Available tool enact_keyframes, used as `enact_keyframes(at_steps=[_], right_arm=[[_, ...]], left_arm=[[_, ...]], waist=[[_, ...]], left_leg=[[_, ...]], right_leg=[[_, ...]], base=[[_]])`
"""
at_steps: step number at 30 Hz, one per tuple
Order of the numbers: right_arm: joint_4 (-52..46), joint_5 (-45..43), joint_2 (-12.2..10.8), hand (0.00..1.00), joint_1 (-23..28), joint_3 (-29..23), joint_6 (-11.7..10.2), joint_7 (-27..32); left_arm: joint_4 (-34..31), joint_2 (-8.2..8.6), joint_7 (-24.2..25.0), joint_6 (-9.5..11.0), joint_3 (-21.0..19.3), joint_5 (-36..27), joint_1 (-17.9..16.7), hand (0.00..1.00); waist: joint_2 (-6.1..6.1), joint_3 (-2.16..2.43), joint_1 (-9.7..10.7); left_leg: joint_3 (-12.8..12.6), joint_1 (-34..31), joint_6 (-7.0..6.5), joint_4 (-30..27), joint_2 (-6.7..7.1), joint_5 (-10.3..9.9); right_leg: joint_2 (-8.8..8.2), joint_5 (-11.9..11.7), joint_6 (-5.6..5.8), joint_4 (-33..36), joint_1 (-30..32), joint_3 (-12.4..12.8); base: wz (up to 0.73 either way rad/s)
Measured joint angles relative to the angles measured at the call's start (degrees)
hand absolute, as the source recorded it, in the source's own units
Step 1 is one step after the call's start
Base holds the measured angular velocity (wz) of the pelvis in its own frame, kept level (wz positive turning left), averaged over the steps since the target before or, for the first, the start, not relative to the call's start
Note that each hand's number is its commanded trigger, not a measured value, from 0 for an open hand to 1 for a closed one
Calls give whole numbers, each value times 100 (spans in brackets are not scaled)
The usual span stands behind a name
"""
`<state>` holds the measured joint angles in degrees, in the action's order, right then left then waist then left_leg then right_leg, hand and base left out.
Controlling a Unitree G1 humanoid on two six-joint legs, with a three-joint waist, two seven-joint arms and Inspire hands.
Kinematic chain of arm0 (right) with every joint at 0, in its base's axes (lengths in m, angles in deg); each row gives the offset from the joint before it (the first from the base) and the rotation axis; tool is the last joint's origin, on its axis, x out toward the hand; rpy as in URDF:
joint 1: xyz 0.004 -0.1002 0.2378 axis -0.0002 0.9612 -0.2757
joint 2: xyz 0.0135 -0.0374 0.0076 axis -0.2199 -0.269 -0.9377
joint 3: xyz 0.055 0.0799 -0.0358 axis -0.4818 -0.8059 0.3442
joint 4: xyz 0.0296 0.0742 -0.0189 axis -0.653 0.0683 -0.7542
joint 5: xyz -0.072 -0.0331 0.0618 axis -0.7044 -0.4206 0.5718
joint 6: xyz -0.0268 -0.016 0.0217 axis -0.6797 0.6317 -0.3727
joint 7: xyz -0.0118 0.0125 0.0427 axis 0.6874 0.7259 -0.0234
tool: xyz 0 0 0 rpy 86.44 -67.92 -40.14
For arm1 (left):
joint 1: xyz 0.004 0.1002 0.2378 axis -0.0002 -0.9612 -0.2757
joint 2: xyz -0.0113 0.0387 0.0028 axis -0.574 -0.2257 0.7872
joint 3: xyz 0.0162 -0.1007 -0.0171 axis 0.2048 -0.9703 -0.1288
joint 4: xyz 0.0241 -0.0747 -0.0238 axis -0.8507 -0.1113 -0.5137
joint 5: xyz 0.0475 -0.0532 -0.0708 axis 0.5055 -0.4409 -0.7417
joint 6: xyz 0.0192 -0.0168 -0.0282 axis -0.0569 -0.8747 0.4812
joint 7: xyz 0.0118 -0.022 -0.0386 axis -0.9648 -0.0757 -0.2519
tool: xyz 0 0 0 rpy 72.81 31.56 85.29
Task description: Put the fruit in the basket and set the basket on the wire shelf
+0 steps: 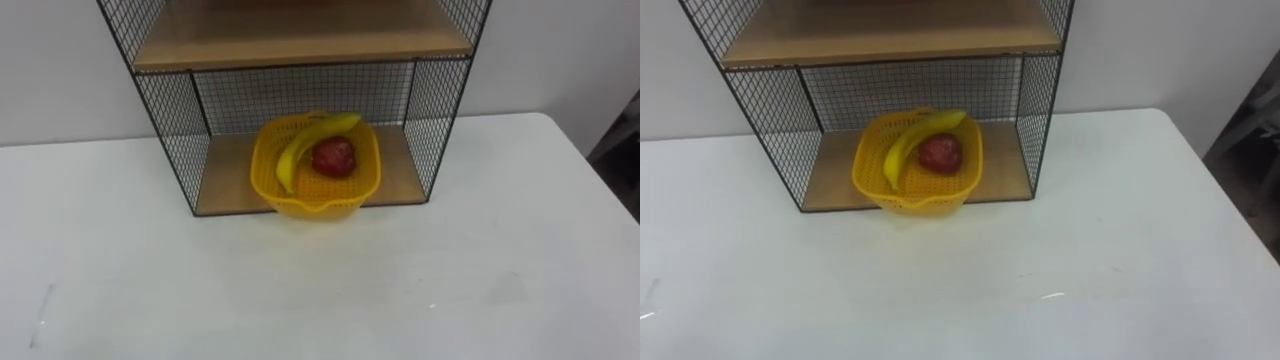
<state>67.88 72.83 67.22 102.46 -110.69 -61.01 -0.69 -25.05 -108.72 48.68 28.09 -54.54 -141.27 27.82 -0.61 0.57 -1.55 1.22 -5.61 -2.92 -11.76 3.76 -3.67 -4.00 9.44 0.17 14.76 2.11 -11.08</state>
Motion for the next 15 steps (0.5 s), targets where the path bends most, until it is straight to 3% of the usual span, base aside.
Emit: enact_keyframes(at_steps=[2, 4, 8, 11, 15], right_arm=[[1004, 278, 170, 0, 65, -40, 9, 78], [1719, 291, 199, 0, 61, -92, 2, 188], [3075, 751, 198, 0, 198, -86, -41, 190], [4245, 903, 198, 0, 201, -58, -75, 41], [5446, 934, 35, 0, 185, 260, -113, -189]], left_arm=[[781, -125, -59, 0, -2, -417, 12, 0], [1283, -146, -104, 17, -33, -623, 5, 0], [2634, -297, -39, 23, 6, -923, 23, 0], [3578, -332, 208, 33, 45, -990, 23, 0], [4645, -287, 494, 39, 196, -976, 76, 0]], waist=[[23, 16, 33], [0, 10, 11], [9, 18, 17], [37, 36, 120], [95, 68, 108]], left_leg=[[-37, -104, 52, -157, -37, -67], [-94, -217, 45, -370, -103, -224], [-51, -280, 42, -353, -90, -257], [-51, -301, 42, -351, -100, -257], [-61, -218, 42, -275, -110, -257]], right_leg=[[-16, 22, -2, 14, 46, -69], [-48, 32, 12, 28, 49, -246], [-79, 52, 36, 36, 71, -332], [-120, 55, 39, 40, 66, -468], [-91, 57, 35, 26, 24, -403]], base=[[2], [-6], [1], [12], [-5]])
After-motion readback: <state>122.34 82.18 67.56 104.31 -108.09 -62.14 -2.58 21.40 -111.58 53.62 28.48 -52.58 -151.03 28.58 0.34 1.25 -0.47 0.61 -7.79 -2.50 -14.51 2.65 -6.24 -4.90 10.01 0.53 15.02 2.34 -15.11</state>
